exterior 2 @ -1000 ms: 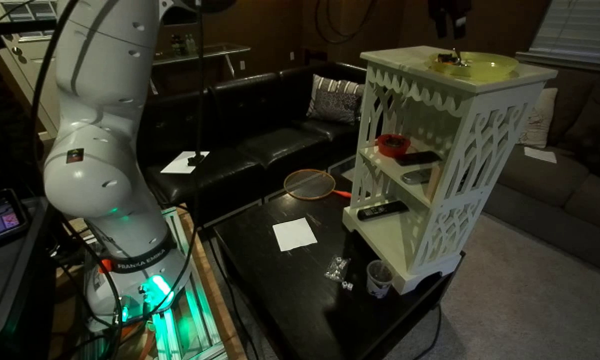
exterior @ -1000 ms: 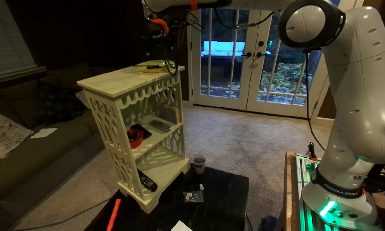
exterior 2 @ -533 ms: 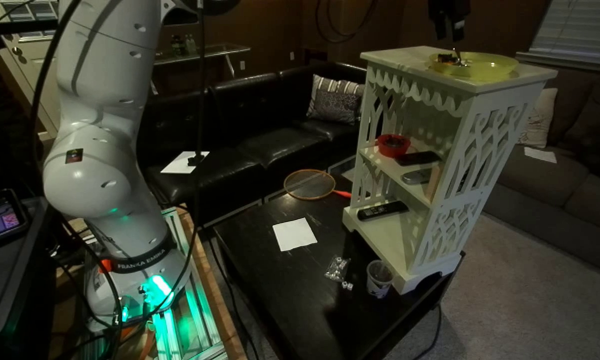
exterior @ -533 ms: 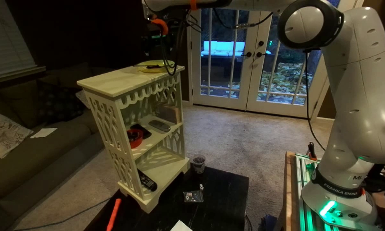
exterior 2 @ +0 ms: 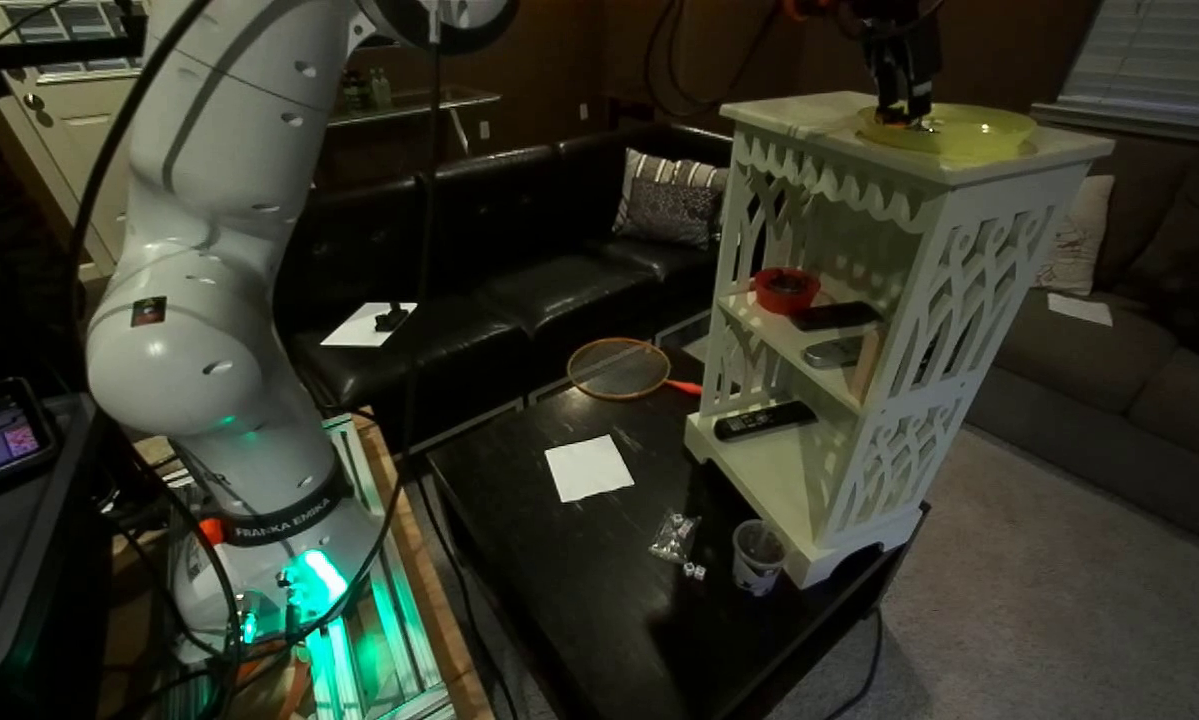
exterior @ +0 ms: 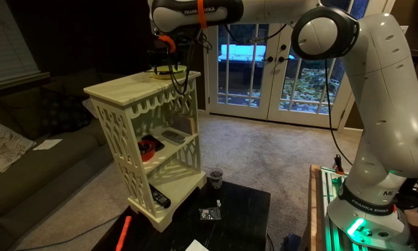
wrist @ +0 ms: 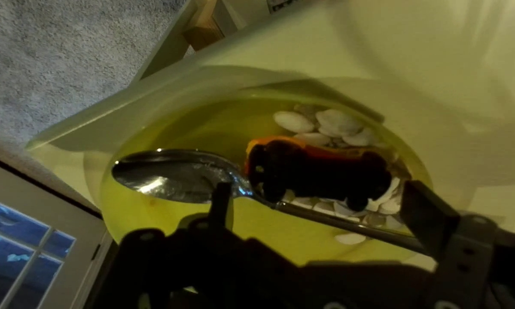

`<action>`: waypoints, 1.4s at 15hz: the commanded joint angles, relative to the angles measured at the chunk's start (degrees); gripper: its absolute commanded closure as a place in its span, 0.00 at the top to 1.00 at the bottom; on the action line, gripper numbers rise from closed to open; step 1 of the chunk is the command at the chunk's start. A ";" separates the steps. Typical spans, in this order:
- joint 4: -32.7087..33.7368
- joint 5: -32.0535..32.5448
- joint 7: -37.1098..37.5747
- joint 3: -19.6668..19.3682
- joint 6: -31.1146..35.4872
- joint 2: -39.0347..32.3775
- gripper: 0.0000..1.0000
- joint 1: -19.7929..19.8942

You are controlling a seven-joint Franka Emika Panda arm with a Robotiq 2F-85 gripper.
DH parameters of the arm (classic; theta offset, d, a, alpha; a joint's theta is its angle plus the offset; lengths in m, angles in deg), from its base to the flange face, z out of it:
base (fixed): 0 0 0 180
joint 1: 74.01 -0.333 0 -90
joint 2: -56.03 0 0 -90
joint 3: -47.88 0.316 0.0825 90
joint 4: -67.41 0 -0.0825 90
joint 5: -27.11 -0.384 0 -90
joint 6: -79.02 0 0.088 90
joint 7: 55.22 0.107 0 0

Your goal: Remove the black object from the yellow plate and put it in the orange bowl on the first shelf

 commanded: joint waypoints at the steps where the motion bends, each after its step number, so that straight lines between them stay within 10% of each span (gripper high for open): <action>1: 0.30 -0.44 3.30 -0.30 -0.56 -0.50 1.00 -0.19; 21: 0.06 -0.13 15.33 -0.12 -6.65 1.15 1.00 -2.51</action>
